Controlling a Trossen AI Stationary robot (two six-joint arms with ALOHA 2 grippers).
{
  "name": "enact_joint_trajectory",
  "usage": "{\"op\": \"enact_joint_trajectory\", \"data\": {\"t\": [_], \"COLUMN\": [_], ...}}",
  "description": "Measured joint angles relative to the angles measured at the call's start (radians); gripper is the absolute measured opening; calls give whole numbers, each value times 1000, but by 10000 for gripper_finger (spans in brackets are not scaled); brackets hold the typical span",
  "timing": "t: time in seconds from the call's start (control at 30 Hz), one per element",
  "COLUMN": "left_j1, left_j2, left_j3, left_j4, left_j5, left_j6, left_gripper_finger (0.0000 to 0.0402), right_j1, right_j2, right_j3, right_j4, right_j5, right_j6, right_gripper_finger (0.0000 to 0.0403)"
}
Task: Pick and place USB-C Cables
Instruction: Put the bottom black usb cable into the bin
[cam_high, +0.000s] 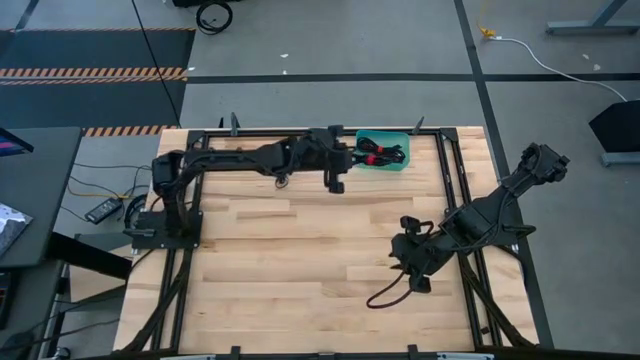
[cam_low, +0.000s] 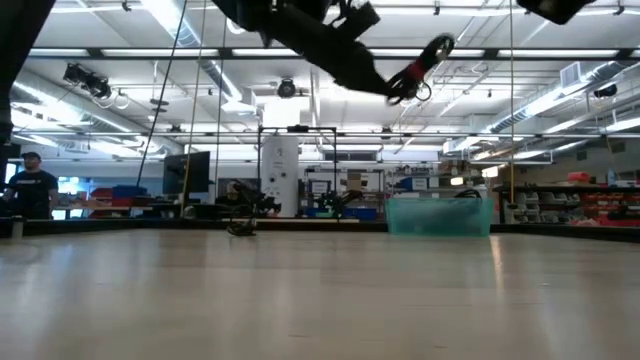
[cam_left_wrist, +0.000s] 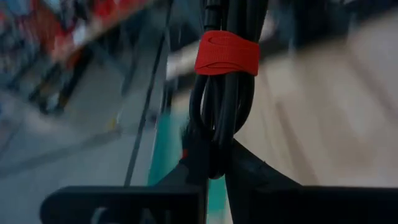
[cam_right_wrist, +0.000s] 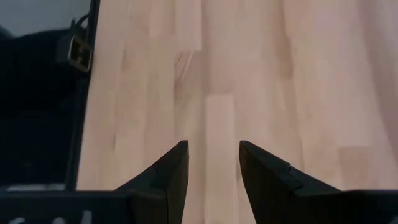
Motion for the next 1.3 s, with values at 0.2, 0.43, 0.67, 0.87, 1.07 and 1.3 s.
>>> {"op": "enact_joint_trajectory", "data": {"t": [0.2,0.43,0.67,0.87,1.07,1.3], "left_j1": [85,153,186,190,192,193], "left_j2": [70,197,313,406,454,454], "left_j3": [0,35,213,415,537,537], "left_j4": [151,221,165,-74,-231,-289], "left_j5": [143,179,240,277,179,146], "left_j6": [-3,-2,-72,-194,-217,-221], "left_gripper_finger": [31,41,47,50,56,119], "right_j1": [-40,-90,-145,-171,-171,-160], "right_j2": [0,0,0,0,0,0], "right_j3": [0,0,0,0,0,0], "right_j4": [24,24,24,24,27,27], "right_j5": [25,25,25,17,6,-12], "right_j6": [-83,-171,-229,-237,-228,-229], "right_gripper_finger": [148,148,148,148,148,148]}}
